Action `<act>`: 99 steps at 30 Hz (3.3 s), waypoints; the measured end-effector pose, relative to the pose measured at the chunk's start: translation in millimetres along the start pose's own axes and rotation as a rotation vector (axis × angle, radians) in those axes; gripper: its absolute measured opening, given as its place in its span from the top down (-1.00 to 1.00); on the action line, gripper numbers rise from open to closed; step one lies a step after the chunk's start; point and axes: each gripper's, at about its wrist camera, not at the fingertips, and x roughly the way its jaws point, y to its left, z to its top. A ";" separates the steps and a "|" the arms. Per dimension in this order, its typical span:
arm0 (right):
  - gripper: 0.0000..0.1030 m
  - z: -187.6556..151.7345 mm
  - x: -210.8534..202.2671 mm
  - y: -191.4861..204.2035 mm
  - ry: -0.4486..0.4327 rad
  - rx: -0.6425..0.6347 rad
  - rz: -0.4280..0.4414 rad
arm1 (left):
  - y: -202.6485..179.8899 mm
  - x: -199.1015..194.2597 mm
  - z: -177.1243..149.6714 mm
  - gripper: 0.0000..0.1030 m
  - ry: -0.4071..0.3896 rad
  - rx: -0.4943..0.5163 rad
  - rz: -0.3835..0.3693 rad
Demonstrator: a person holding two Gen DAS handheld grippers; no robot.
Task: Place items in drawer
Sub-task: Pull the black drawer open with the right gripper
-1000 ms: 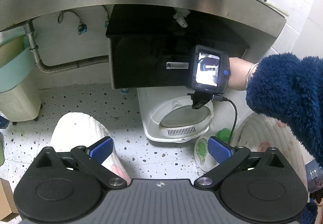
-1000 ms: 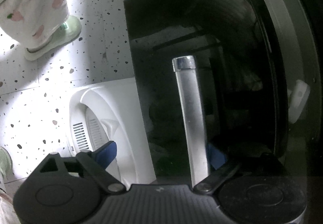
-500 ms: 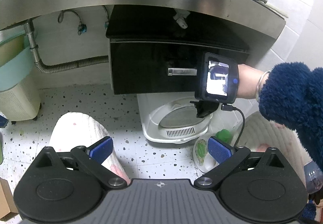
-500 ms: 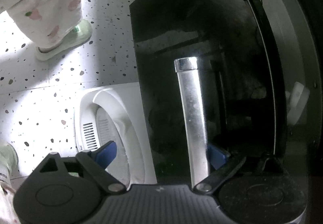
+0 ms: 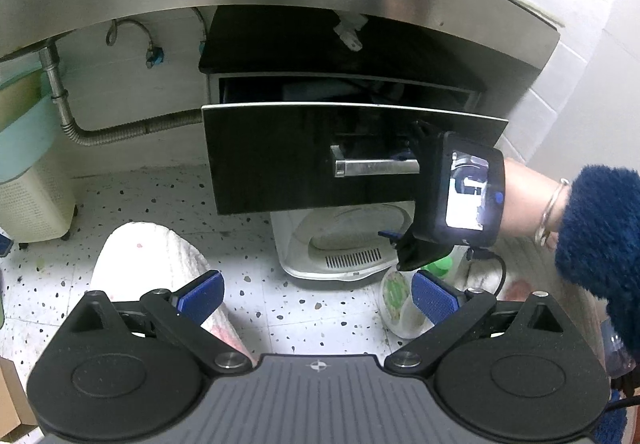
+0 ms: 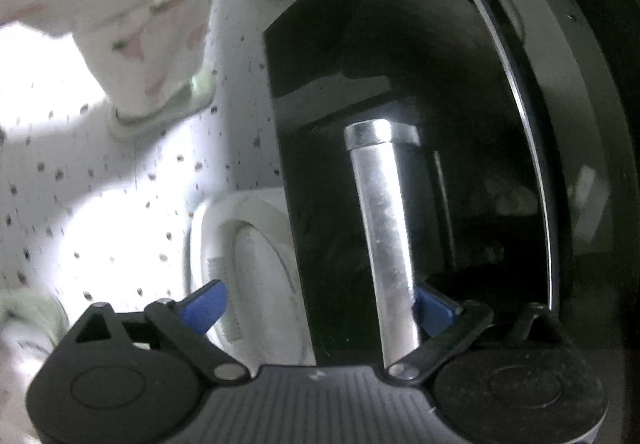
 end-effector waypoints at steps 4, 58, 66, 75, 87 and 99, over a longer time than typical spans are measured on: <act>-0.78 -1.7 -8.5 -6.5 -0.044 0.122 0.021 | 1.9 -1.2 -0.4 -0.97 -0.005 -0.001 0.002; -0.99 -14.7 23.8 -87.3 -0.104 1.355 -0.096 | 9.4 -1.2 -2.1 -0.97 -0.026 -0.051 -0.017; -0.99 -16.1 18.1 -83.5 -0.107 1.354 -0.098 | 9.0 0.0 -0.6 -0.97 -0.024 -0.054 -0.019; -0.99 -17.5 10.0 -78.6 -0.107 1.353 -0.099 | 9.4 -1.0 -1.1 -0.97 -0.027 -0.056 -0.016; -0.99 -17.5 4.3 -76.5 -0.096 1.355 -0.091 | 9.4 -1.3 -2.2 -0.97 -0.031 -0.061 -0.014; -0.99 -16.5 9.4 -85.4 -0.071 1.358 -0.071 | 9.8 -2.0 -2.2 -0.97 -0.037 -0.067 -0.013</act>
